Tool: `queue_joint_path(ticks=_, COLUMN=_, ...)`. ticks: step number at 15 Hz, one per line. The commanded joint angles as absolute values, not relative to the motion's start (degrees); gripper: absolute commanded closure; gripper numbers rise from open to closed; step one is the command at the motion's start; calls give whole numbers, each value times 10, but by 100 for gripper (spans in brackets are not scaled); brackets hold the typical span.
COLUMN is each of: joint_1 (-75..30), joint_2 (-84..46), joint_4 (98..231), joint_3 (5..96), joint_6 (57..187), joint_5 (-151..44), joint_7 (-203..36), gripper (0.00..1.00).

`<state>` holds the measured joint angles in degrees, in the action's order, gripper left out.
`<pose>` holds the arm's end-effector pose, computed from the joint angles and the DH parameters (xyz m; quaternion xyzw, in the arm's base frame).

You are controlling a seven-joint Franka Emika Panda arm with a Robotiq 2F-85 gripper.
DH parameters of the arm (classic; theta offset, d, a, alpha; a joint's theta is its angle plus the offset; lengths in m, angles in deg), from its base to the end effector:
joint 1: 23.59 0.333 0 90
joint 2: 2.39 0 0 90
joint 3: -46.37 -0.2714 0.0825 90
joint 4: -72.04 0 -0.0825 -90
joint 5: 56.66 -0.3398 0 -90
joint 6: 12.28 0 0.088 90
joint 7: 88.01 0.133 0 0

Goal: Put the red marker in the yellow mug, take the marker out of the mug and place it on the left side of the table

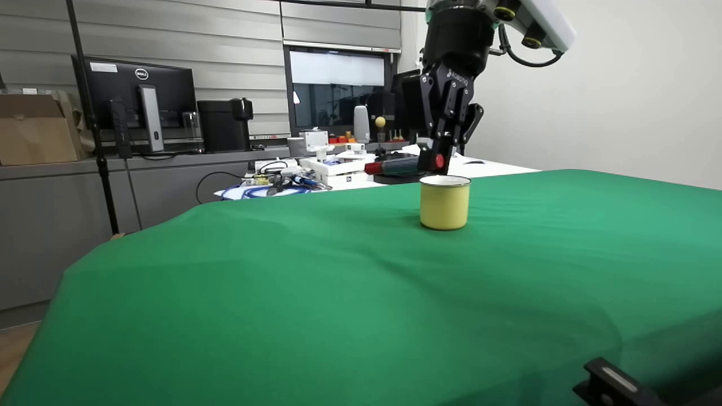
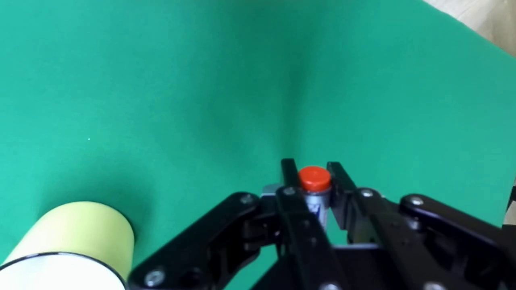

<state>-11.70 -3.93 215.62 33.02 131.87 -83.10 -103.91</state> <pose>0.3948 0.1900 0.2368 -0.9765 -0.1673 0.0195 0.1343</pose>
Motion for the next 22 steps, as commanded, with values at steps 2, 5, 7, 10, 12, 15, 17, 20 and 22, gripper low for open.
queue_joint_path(ticks=2, joint_1=-115, joint_2=-71, joint_4=2147, joint_3=329, joint_6=1369, joint_5=-808, joint_7=-1032, gripper=94)
queue_joint_path(ticks=5, joint_1=-118, joint_2=-104, joint_4=2135, joint_3=322, joint_6=1389, joint_5=-805, joint_7=-1040, gripper=94)
queue_joint_path(ticks=7, joint_1=-120, joint_2=-125, joint_4=2127, joint_3=318, joint_6=1396, joint_5=-795, joint_7=-1036, gripper=94)
queue_joint_path(ticks=10, joint_1=-122, joint_2=-154, joint_4=2115, joint_3=311, joint_6=1412, joint_5=-777, joint_7=-1033, gripper=94)
queue_joint_path(ticks=12, joint_1=-124, joint_2=-169, joint_4=2111, joint_3=305, joint_6=1436, joint_5=-773, joint_7=-1033, gripper=94)
queue_joint_path(ticks=15, joint_1=-133, joint_2=-193, joint_4=2102, joint_3=289, joint_6=1467, joint_5=-777, joint_7=-1038, gripper=94)
queue_joint_path(ticks=17, joint_1=-139, joint_2=-207, joint_4=2097, joint_3=281, joint_6=1478, joint_5=-775, joint_7=-1039, gripper=94)
queue_joint_path(ticks=20, joint_1=-149, joint_2=-228, joint_4=2088, joint_3=269, joint_6=1487, joint_5=-772, joint_7=-1039, gripper=94)
queue_joint_path(ticks=22, joint_1=-155, joint_2=-242, joint_4=2082, joint_3=264, joint_6=1491, joint_5=-769, joint_7=-1038, gripper=94)
